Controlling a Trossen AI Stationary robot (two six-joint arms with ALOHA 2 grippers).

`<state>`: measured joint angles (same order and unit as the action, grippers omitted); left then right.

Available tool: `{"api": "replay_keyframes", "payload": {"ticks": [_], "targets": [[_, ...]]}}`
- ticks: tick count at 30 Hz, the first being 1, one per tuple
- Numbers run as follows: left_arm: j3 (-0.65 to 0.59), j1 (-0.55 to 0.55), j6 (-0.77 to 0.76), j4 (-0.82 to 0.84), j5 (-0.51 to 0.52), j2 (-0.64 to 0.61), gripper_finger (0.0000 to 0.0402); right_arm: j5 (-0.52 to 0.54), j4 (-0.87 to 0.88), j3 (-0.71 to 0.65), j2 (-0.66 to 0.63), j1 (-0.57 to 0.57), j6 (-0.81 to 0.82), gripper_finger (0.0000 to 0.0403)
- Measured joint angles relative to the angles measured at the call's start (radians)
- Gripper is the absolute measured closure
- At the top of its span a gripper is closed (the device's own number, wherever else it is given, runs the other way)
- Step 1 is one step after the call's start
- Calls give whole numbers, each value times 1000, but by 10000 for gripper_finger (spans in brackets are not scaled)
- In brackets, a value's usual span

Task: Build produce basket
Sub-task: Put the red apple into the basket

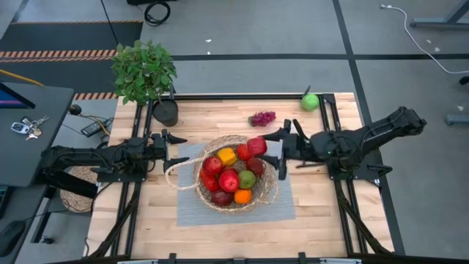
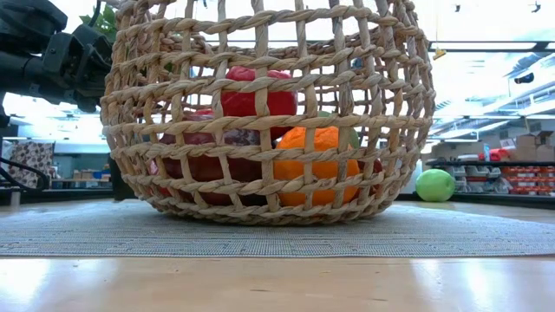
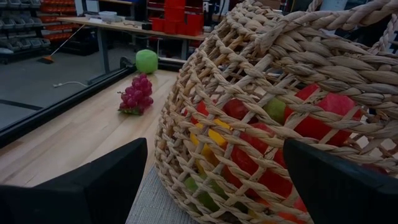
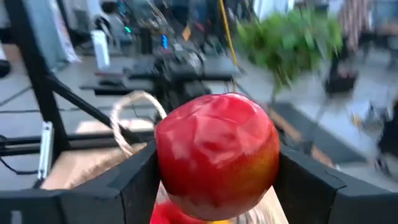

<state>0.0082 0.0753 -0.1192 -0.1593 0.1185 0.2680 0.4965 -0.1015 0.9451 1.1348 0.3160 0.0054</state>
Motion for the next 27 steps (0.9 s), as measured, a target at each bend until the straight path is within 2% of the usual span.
{"api": "replay_keyframes", "payload": {"ticks": [6, 10, 17, 22, 27], "targets": [[0, 0, 0, 0, 0, 0, 19, -2, -140, 0, 35, 47, -142, 129], [0, 0, 0, 0, 0, 0, 19, -47, -154, 1, 90, 62, -151, 129], [0, 0, 0, 0, 0, 0, 19, -47, -187, 1, 235, 109, -186, 129], [0, 0, 0, 0, 0, 0, 19, -4, -284, 1, 269, 142, -283, 129], [0, 0, 0, 0, 0, 0, 19, 36, -295, 1, 267, 149, -340, 129]]}}
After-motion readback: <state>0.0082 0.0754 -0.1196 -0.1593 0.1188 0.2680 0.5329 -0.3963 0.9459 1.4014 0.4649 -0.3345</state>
